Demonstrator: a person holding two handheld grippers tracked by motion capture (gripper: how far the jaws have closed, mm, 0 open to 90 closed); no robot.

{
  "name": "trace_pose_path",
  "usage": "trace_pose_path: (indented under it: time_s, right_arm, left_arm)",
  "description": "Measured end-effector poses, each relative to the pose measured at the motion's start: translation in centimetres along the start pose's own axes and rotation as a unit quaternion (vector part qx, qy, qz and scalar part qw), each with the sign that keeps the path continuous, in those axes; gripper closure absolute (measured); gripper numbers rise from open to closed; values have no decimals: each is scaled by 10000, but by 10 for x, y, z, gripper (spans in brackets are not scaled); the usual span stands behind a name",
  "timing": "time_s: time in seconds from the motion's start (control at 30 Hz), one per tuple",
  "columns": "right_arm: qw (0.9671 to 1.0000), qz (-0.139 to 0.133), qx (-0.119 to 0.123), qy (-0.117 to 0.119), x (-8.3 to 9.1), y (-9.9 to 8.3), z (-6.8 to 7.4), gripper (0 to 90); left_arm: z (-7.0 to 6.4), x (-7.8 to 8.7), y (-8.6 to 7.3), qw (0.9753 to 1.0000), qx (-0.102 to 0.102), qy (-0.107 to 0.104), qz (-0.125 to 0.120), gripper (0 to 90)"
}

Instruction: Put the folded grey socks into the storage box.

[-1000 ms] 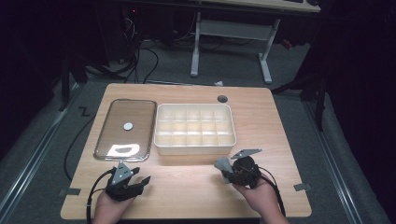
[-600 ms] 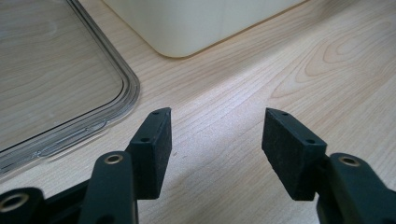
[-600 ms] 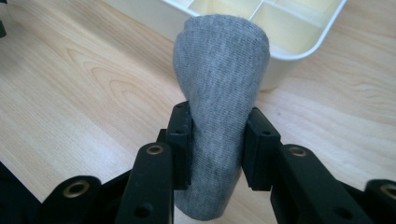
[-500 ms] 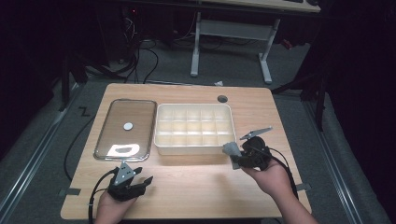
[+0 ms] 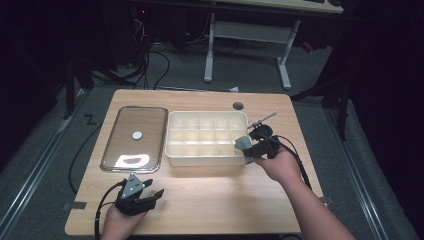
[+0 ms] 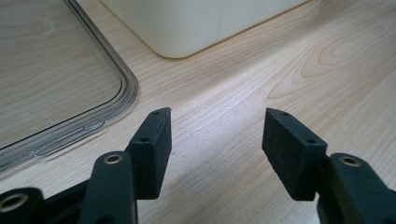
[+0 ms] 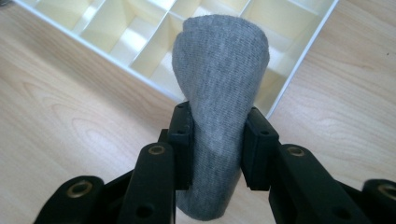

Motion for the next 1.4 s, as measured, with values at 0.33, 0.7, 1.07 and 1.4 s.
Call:
trace_pose_path:
  time_s: [0.33,0.7,1.07,1.4]
  right_arm:
    - [9990,295,62,-317,-14,26,-4,699]
    - [9946,935,53,-454,-46,30,-9,700]
    - [9877,1450,377,-454,-63,28,-8,727]
    - [9849,1643,376,-401,-73,26,-8,735]
  left_arm:
    - [0,0,1,10000,-4,-51,-34,431]
    - [3,3,2,9999,5,-17,-134,432]
    - [6,1,0,10000,36,6,-44,431]
    - [4,0,0,10000,12,-13,-5,431]
Point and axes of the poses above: each handheld gripper's, and its own axes: x roughly backward along the jaws, y roughly out of its top, z roughly to its left, the point moved 6 cm from there along -x, roughly forward along the jaws, and after that the axes turned 4 degrees about -x, right-handed, at the moved point
